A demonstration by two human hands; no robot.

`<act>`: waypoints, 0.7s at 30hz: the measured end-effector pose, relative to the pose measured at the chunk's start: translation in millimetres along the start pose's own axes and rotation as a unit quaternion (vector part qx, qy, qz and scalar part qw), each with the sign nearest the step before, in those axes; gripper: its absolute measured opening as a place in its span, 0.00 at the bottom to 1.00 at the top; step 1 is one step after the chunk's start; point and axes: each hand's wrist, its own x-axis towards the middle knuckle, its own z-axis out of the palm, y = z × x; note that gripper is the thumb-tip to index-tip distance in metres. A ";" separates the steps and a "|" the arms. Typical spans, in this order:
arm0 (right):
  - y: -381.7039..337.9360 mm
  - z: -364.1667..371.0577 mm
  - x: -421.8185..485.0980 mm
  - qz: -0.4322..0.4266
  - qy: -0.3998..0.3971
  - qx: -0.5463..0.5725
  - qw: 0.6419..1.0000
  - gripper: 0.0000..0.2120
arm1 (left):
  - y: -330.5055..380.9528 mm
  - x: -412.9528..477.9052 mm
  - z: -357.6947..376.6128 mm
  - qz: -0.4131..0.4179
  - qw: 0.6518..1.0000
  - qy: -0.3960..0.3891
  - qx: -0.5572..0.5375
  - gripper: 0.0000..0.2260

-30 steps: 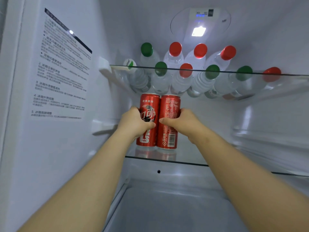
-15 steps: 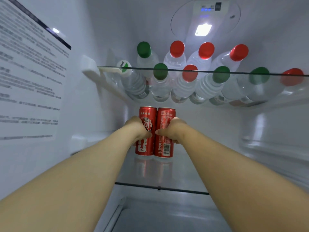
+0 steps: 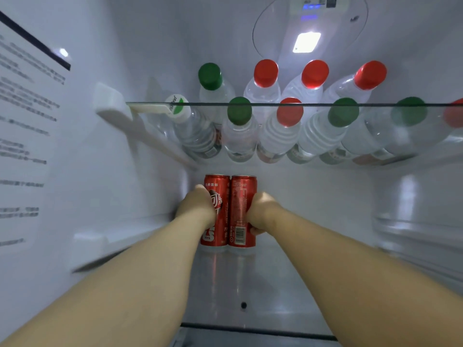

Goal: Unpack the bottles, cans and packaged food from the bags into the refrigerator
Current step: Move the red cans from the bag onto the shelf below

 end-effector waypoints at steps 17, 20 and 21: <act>1.3 -5.0 -31.3 -0.098 -0.107 -0.172 0.974 0.25 | -8.4 -8.8 3.8 0.100 0.976 -0.108 0.158 0.22; 1.4 -4.0 -30.5 -0.105 -0.105 -0.188 0.971 0.25 | -7.0 -7.8 4.2 0.098 0.975 -0.111 0.166 0.22; 1.7 -3.4 -30.1 -0.107 -0.105 -0.194 0.969 0.25 | -6.6 -7.9 4.2 0.098 0.974 -0.112 0.171 0.21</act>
